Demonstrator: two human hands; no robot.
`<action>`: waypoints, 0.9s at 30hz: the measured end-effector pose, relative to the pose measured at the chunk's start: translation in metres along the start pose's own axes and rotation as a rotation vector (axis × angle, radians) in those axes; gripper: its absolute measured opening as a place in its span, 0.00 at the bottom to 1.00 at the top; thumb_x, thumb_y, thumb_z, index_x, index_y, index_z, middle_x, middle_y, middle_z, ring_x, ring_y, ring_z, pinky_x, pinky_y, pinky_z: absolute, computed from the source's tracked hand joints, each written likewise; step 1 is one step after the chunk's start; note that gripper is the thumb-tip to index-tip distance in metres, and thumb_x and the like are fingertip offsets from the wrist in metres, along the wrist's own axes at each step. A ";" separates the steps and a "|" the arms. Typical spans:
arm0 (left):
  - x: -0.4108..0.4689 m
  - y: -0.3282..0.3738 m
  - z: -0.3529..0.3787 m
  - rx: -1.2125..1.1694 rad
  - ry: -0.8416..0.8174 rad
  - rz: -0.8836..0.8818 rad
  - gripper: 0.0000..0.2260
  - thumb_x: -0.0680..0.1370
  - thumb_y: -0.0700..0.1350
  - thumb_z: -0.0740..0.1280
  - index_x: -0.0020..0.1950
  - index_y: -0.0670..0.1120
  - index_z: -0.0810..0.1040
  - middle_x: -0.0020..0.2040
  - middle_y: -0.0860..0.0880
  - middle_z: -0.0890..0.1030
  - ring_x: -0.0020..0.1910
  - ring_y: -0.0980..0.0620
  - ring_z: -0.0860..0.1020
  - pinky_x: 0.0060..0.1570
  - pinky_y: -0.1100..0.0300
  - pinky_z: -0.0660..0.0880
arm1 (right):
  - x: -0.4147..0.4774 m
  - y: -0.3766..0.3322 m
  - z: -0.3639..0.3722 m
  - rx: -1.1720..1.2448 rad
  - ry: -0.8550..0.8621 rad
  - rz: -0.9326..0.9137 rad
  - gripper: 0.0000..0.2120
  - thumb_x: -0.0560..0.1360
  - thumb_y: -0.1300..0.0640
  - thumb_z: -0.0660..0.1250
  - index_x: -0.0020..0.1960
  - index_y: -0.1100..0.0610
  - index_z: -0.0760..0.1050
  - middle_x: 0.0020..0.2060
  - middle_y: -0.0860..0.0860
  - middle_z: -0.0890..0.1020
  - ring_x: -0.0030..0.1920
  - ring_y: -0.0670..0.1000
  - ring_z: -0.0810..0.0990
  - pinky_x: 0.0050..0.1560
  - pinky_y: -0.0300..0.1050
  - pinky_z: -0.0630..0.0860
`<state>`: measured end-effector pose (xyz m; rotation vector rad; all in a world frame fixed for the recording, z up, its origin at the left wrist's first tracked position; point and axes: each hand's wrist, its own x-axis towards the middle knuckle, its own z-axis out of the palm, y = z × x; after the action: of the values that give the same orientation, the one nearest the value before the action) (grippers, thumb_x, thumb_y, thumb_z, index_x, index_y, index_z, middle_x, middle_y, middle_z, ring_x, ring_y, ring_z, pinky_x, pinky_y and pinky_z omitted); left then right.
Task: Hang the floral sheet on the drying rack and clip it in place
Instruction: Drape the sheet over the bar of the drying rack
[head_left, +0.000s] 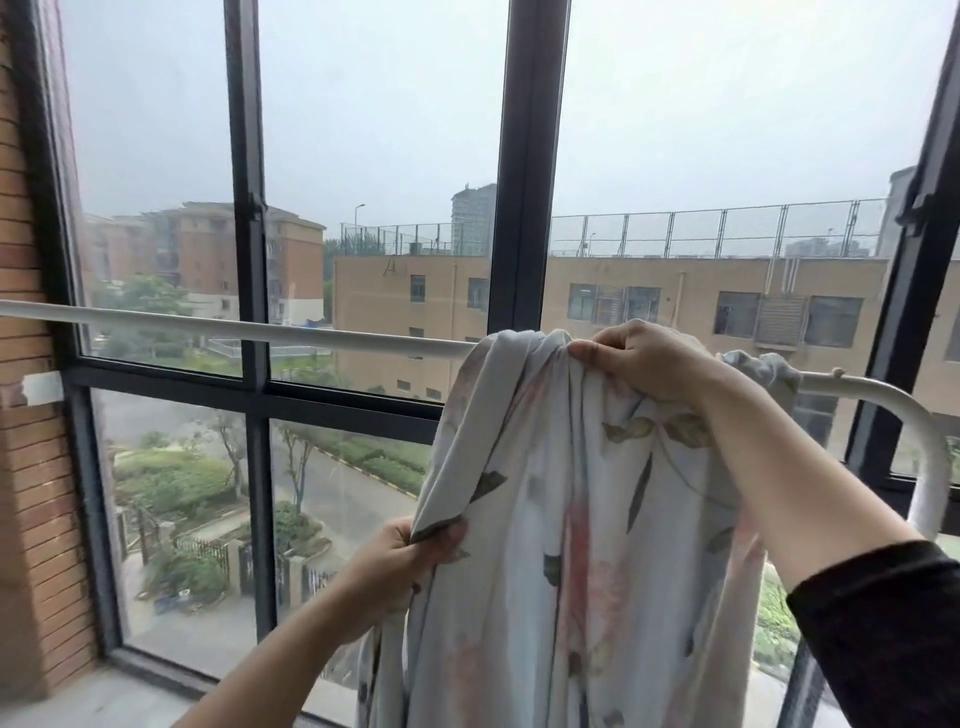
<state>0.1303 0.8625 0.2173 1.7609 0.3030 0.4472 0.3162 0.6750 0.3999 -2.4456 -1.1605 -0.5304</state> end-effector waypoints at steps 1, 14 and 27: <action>-0.001 0.002 -0.007 0.022 0.027 -0.006 0.15 0.74 0.57 0.69 0.42 0.44 0.81 0.26 0.55 0.79 0.28 0.58 0.73 0.30 0.67 0.70 | 0.001 -0.001 0.000 0.001 -0.001 -0.001 0.23 0.74 0.29 0.53 0.52 0.40 0.80 0.45 0.45 0.84 0.50 0.50 0.79 0.49 0.47 0.72; 0.051 0.181 -0.102 0.154 0.451 0.397 0.07 0.75 0.48 0.68 0.40 0.47 0.81 0.39 0.47 0.82 0.38 0.49 0.78 0.40 0.57 0.76 | -0.003 0.000 -0.002 0.001 0.006 0.050 0.22 0.75 0.30 0.52 0.53 0.38 0.80 0.43 0.44 0.84 0.48 0.50 0.80 0.49 0.48 0.76; 0.123 0.185 -0.086 1.074 0.211 0.225 0.28 0.76 0.69 0.52 0.51 0.49 0.79 0.54 0.50 0.81 0.53 0.50 0.76 0.53 0.56 0.71 | 0.013 -0.014 -0.003 0.115 0.103 0.256 0.12 0.73 0.60 0.64 0.38 0.44 0.79 0.50 0.47 0.83 0.54 0.51 0.79 0.56 0.47 0.75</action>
<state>0.1944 0.9481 0.4301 2.8171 0.5605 0.7073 0.3119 0.6899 0.4111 -2.3892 -0.7990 -0.4905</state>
